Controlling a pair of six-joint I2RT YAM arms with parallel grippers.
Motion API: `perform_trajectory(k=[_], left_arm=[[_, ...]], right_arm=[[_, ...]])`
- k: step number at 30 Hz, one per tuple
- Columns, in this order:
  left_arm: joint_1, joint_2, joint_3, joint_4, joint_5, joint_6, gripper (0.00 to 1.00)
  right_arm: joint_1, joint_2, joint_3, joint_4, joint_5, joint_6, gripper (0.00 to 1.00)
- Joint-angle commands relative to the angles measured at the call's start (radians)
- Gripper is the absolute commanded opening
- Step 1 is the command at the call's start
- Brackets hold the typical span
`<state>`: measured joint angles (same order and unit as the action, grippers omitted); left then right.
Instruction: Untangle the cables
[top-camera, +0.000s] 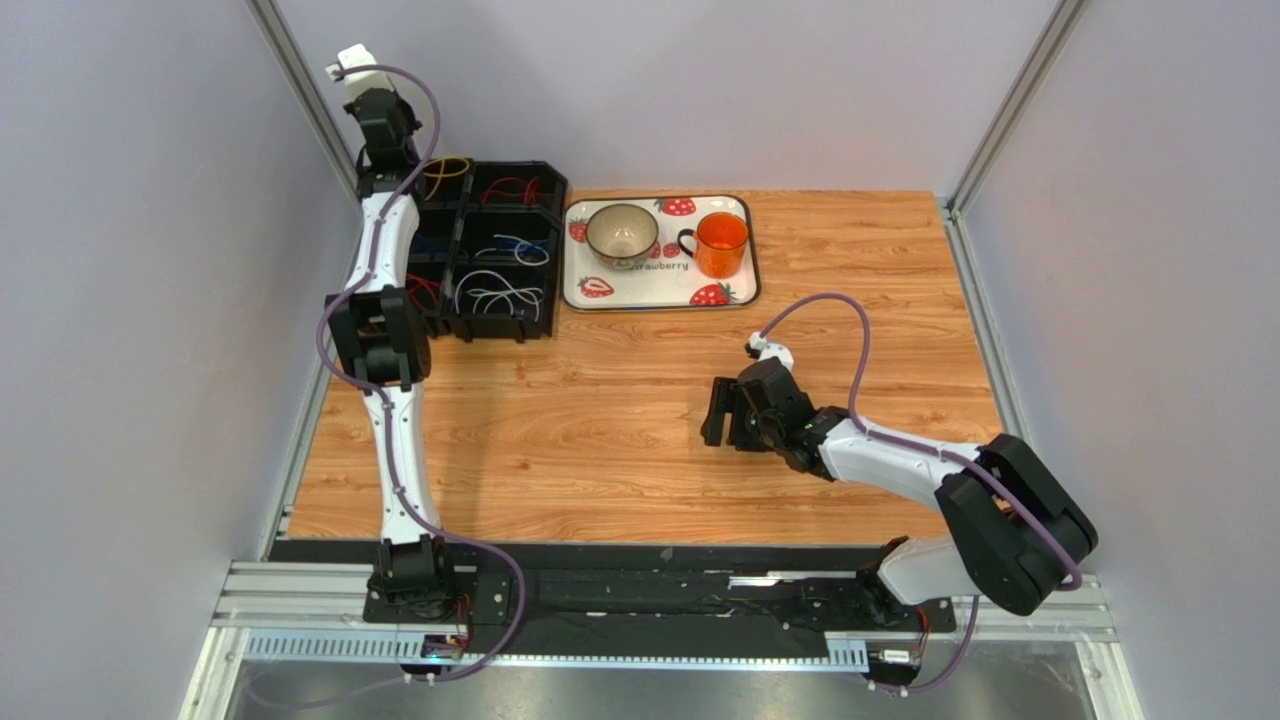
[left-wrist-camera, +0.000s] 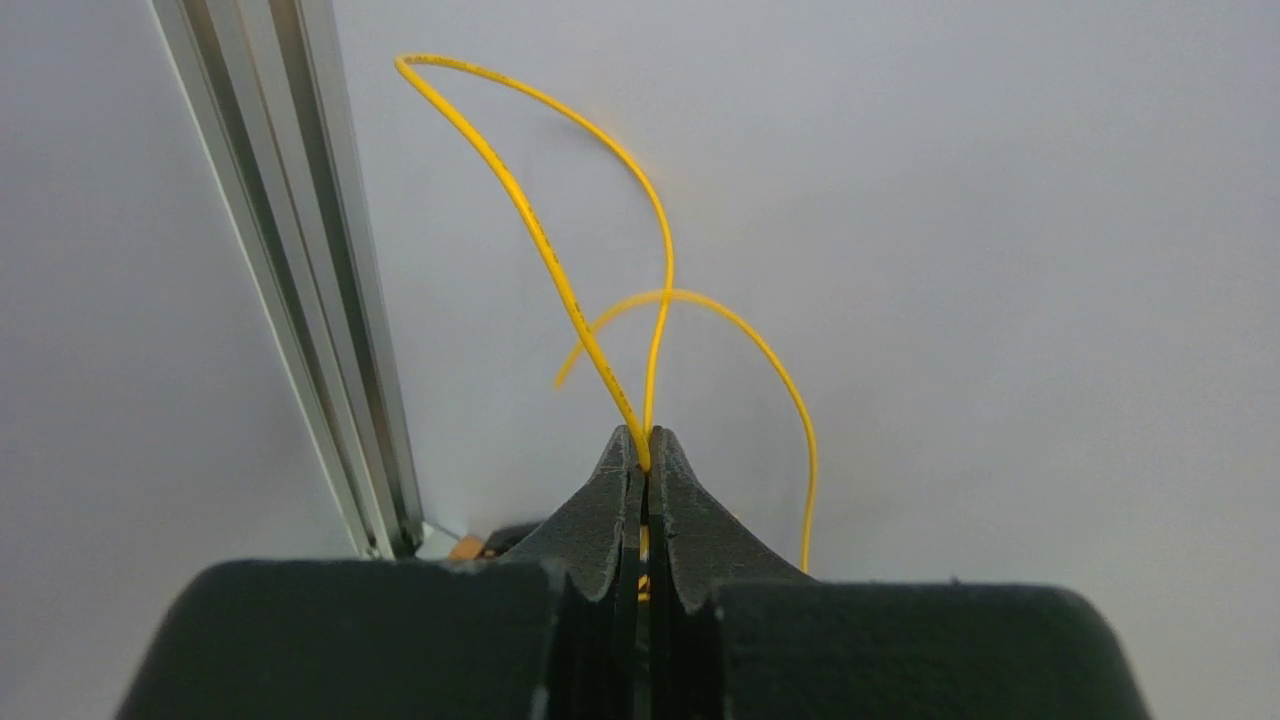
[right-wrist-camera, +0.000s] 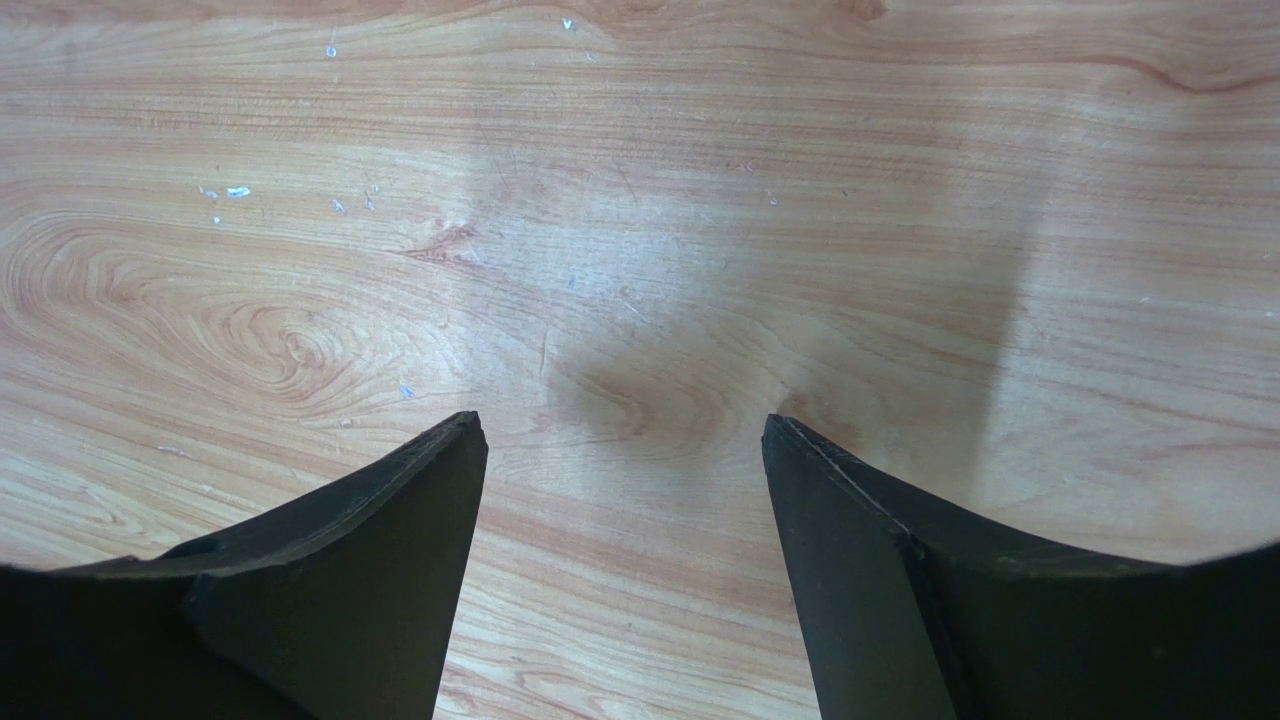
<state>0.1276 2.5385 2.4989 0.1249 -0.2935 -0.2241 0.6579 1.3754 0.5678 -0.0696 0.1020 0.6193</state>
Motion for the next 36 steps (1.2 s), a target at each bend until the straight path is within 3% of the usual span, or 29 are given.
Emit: perform_trajectory(k=[1, 8, 9, 10, 12, 13, 16, 30, 36], left_arm=[[0.023, -0.021, -0.055, 0.053, 0.028, -0.087, 0.0], [0.03, -0.027, -0.061, 0.002, 0.063, -0.098, 0.02], [0.029, -0.035, -0.06, -0.01, 0.051, -0.095, 0.08], [0.03, -0.041, -0.06, -0.019, 0.044, -0.095, 0.28], [0.033, -0.052, -0.054, -0.057, 0.04, -0.106, 0.5], [0.035, -0.058, -0.052, -0.07, 0.051, -0.112, 0.7], [0.035, -0.075, -0.038, -0.122, 0.07, -0.122, 0.89], [0.03, -0.313, -0.181, -0.37, 0.143, -0.208, 0.9], [0.024, -0.451, -0.31, -0.464, 0.186, -0.231, 0.91]], right_arm=[[-0.003, 0.031, 0.009, -0.036, -0.019, -0.007, 0.75], [-0.001, 0.031, 0.007, -0.035, -0.016, -0.006, 0.75], [-0.001, 0.028, 0.007, -0.036, -0.018, -0.007, 0.75], [-0.003, 0.028, 0.006, -0.036, -0.018, -0.009, 0.75], [-0.001, 0.028, 0.006, -0.033, -0.018, -0.006, 0.75], [-0.001, 0.027, 0.004, -0.032, -0.018, -0.007, 0.75], [-0.001, 0.025, 0.004, -0.032, -0.021, -0.009, 0.75], [0.002, 0.025, -0.002, -0.025, -0.027, -0.009, 0.75], [0.022, 0.027, 0.004, -0.032, -0.007, -0.013, 0.75]])
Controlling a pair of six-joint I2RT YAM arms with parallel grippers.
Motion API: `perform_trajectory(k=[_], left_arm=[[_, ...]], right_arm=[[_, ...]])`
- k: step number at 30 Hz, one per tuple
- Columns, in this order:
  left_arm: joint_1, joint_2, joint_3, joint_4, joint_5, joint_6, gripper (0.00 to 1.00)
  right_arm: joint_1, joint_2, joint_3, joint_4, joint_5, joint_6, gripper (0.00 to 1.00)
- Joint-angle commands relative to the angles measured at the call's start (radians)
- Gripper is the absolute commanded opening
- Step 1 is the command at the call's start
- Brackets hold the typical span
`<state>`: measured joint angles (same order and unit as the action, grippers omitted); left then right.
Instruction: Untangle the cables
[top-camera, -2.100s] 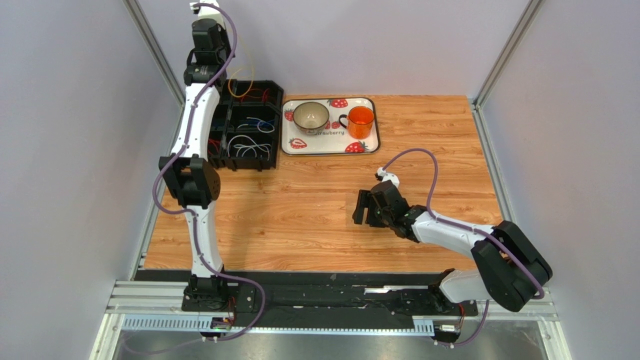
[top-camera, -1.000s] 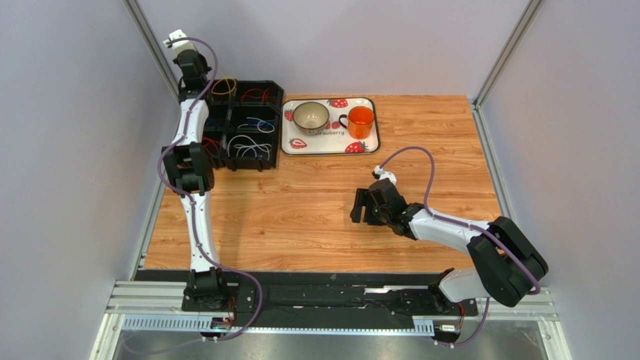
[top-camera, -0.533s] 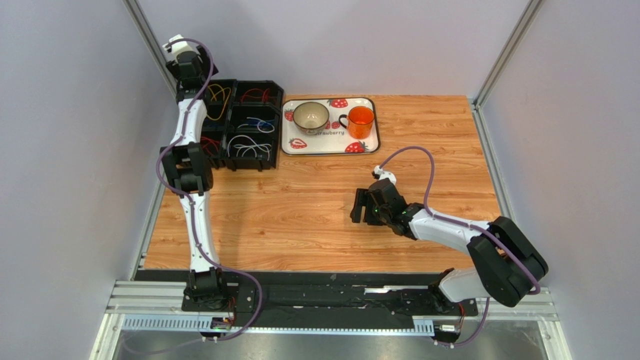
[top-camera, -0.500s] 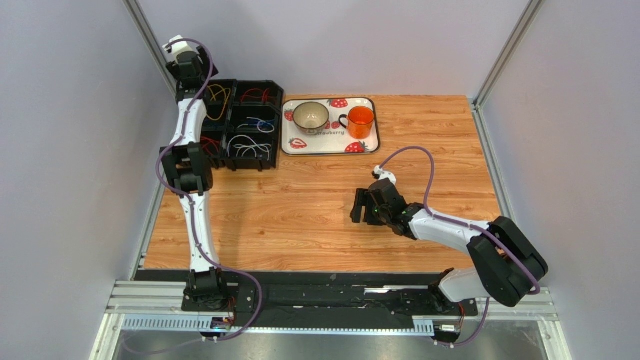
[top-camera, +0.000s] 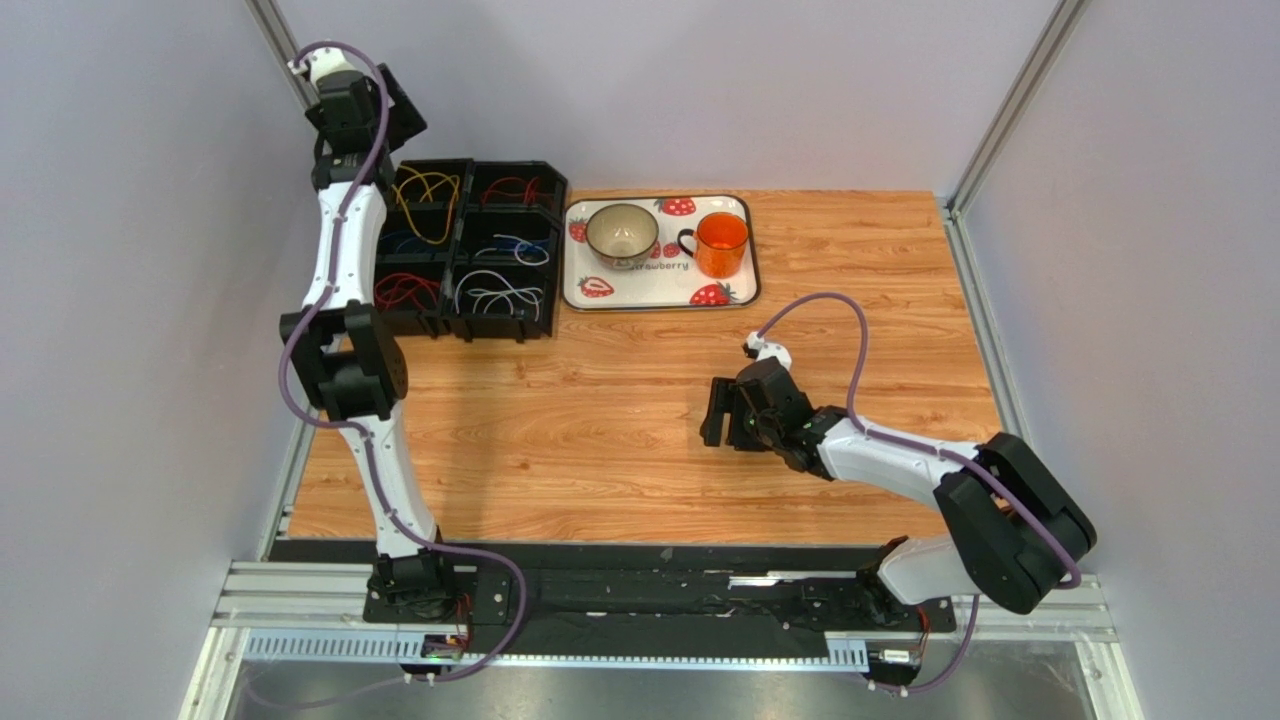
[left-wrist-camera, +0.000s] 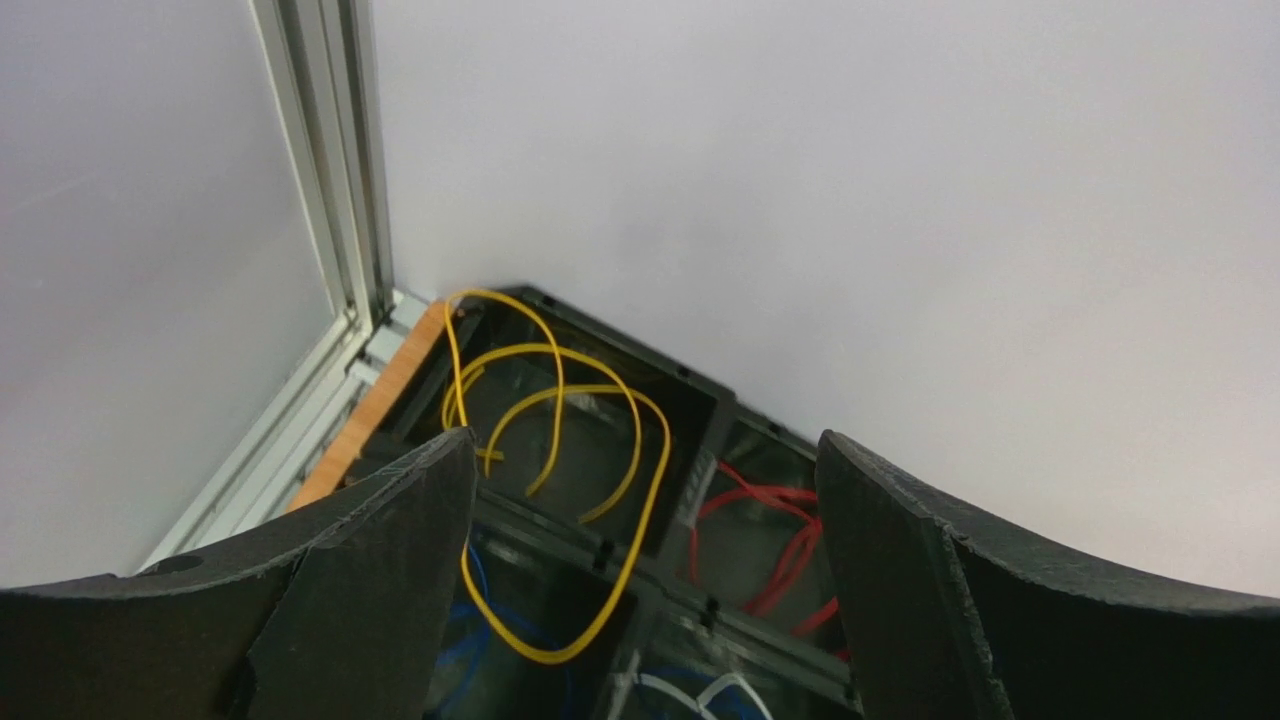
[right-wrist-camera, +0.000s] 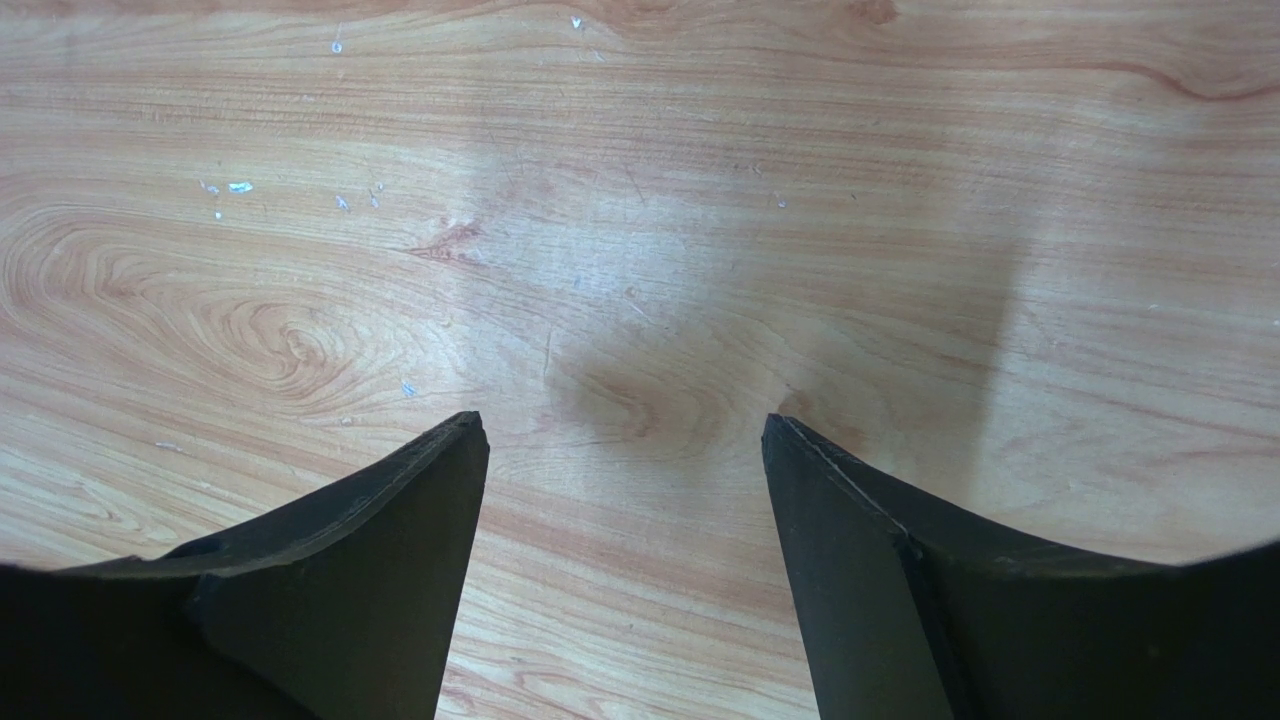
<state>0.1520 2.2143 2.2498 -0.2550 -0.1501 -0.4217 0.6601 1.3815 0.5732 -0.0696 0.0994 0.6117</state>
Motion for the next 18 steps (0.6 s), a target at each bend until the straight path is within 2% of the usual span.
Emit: perform_trajectory(k=[1, 11, 18], left_arm=[[-0.002, -0.143, -0.076, -0.101, 0.049, -0.038, 0.92], [-0.017, -0.392, -0.34, -0.24, 0.184, -0.069, 0.95], [-0.035, -0.576, -0.584, -0.243, 0.29, -0.083, 0.95]], right_arm=[[0.024, 0.025, 0.002, -0.036, 0.0, -0.006, 0.75], [0.056, 0.076, 0.039, -0.07, 0.017, -0.01, 0.74], [0.085, 0.134, 0.091, -0.127, 0.046, -0.015, 0.72]])
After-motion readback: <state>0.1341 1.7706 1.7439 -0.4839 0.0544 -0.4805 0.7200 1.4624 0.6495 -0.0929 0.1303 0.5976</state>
